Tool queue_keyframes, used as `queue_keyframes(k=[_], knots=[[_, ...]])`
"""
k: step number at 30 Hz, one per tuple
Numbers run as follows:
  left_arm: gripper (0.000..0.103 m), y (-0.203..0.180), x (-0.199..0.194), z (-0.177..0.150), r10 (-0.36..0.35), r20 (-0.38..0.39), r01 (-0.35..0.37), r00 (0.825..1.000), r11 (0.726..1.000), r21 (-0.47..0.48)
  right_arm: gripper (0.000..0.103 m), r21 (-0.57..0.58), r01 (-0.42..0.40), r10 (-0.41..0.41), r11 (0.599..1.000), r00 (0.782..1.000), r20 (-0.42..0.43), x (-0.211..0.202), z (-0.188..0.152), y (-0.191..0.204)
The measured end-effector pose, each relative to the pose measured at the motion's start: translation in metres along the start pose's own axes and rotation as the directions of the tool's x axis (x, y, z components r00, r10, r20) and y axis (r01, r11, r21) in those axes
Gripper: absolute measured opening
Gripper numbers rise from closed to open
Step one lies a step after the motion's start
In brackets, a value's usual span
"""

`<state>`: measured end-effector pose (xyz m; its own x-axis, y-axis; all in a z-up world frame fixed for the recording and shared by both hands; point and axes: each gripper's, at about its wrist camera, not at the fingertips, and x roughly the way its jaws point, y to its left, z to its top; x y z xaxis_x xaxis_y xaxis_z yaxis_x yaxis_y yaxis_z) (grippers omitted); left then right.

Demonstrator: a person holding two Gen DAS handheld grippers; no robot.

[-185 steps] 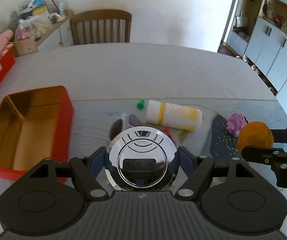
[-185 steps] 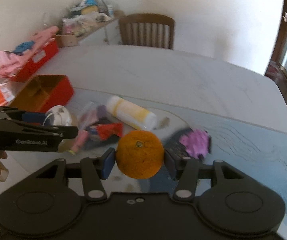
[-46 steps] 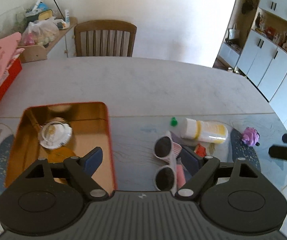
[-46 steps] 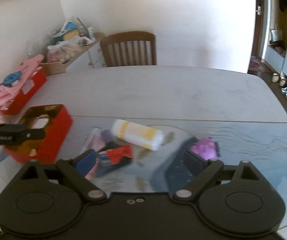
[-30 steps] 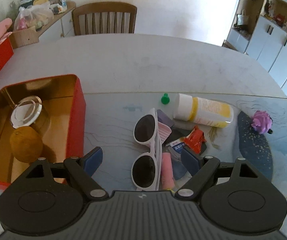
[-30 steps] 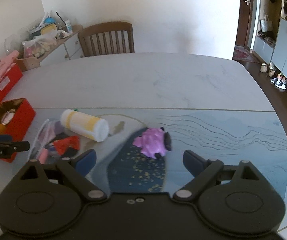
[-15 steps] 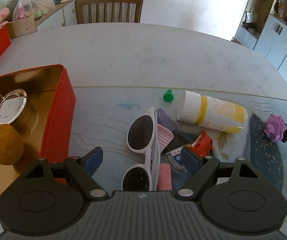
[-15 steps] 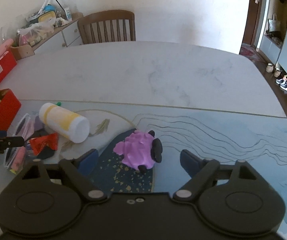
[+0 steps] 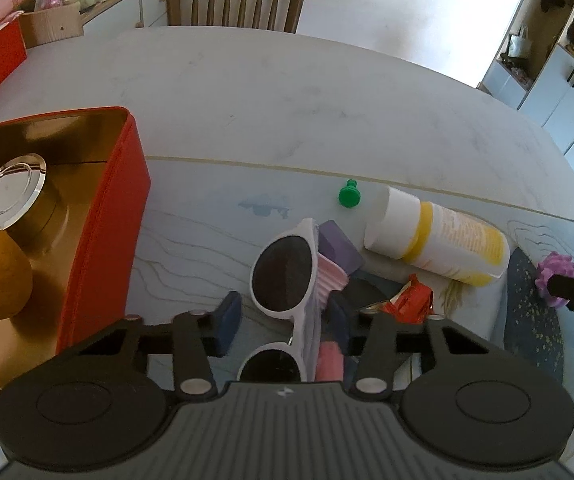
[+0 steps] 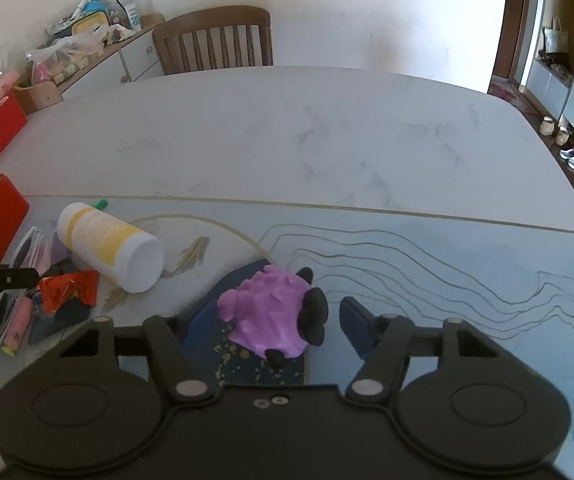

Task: Organize rigid objects
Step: 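Grasp white sunglasses with left tool while right tool grasps purple spiky toy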

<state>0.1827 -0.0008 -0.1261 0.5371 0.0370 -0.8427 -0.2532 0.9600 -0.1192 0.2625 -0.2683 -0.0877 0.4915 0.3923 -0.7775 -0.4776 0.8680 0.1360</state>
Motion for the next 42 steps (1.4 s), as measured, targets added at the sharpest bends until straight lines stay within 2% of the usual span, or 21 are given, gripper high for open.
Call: queue_keyframes(k=[2, 9, 18, 19, 20, 23, 27, 28, 30, 31, 33, 35, 36, 37, 42], knots=[[0.038, -0.002, 0.0, -0.001, 0.003, 0.0, -0.003, 1.0, 1.0, 0.009, 0.06, -0.006, -0.003, 0.003, 1.0, 1.0, -0.002, 0.001, 0.001, 0.002], [0.028, -0.006, -0.002, -0.003, 0.014, 0.012, -0.015, 1.0, 0.999, 0.045, 0.059, -0.029, 0.021, -0.02, 0.999, 1.0, 0.008, 0.0, -0.001, 0.007], [0.026, -0.002, -0.011, -0.005, 0.014, 0.028, -0.015, 0.999, 1.0, 0.021, 0.054, -0.025, 0.034, -0.034, 0.999, 0.999, 0.015, -0.013, -0.008, 0.012], [0.026, -0.001, -0.012, -0.005, 0.01, 0.027, -0.011, 1.0, 1.0, 0.015, 0.04, -0.024, 0.039, -0.039, 0.999, 0.999, 0.026, -0.017, -0.009, 0.013], [0.026, 0.0, -0.014, -0.006, 0.006, 0.028, -0.006, 1.0, 1.0, 0.009, 0.035, -0.02, 0.031, -0.03, 0.999, 0.999, 0.032, -0.021, -0.01, 0.013], [0.026, 0.003, -0.02, -0.009, 0.001, 0.037, -0.001, 0.999, 1.0, 0.005, 0.03, -0.01, 0.014, -0.013, 1.0, 0.999, 0.03, -0.029, -0.012, 0.013], [0.026, 0.008, -0.026, -0.009, -0.012, 0.036, 0.012, 0.999, 1.0, -0.011, 0.011, -0.038, 0.015, -0.013, 0.999, 0.999, 0.053, -0.04, -0.017, 0.02], [0.026, 0.009, -0.028, -0.01, -0.017, 0.037, 0.018, 0.999, 1.0, -0.015, 0.001, -0.049, 0.02, -0.018, 0.999, 0.998, 0.052, -0.041, -0.017, 0.022], [0.026, 0.011, -0.031, -0.01, -0.024, 0.04, 0.025, 0.999, 1.0, -0.015, 0.001, -0.062, 0.029, -0.026, 0.998, 0.998, 0.048, -0.039, -0.019, 0.023], [0.026, 0.011, -0.034, -0.011, -0.027, 0.044, 0.027, 0.999, 1.0, -0.013, 0.005, -0.062, 0.025, -0.023, 0.998, 0.999, 0.045, -0.039, -0.019, 0.023], [0.026, 0.01, -0.037, -0.011, -0.029, 0.049, 0.03, 0.998, 1.0, -0.009, 0.024, -0.049, 0.026, -0.024, 0.998, 0.999, 0.045, -0.04, -0.02, 0.02], [0.026, 0.011, -0.041, -0.011, -0.037, 0.054, 0.038, 0.998, 0.999, -0.011, 0.054, -0.026, -0.003, 0.004, 1.0, 0.998, 0.055, -0.042, -0.021, 0.016], [0.026, 0.011, -0.043, -0.011, -0.041, 0.055, 0.041, 0.998, 0.999, -0.011, 0.065, -0.023, -0.011, 0.012, 1.0, 0.998, 0.056, -0.042, -0.022, 0.016], [0.026, 0.012, -0.045, -0.011, -0.045, 0.057, 0.045, 0.997, 0.999, -0.01, 0.081, -0.026, -0.008, 0.009, 1.0, 0.998, 0.059, -0.041, -0.023, 0.017], [0.026, 0.01, -0.053, -0.014, -0.056, 0.061, 0.057, 0.997, 0.998, -0.005, 0.077, -0.045, 0.016, -0.015, 0.999, 1.0, 0.019, -0.017, -0.022, 0.023]])
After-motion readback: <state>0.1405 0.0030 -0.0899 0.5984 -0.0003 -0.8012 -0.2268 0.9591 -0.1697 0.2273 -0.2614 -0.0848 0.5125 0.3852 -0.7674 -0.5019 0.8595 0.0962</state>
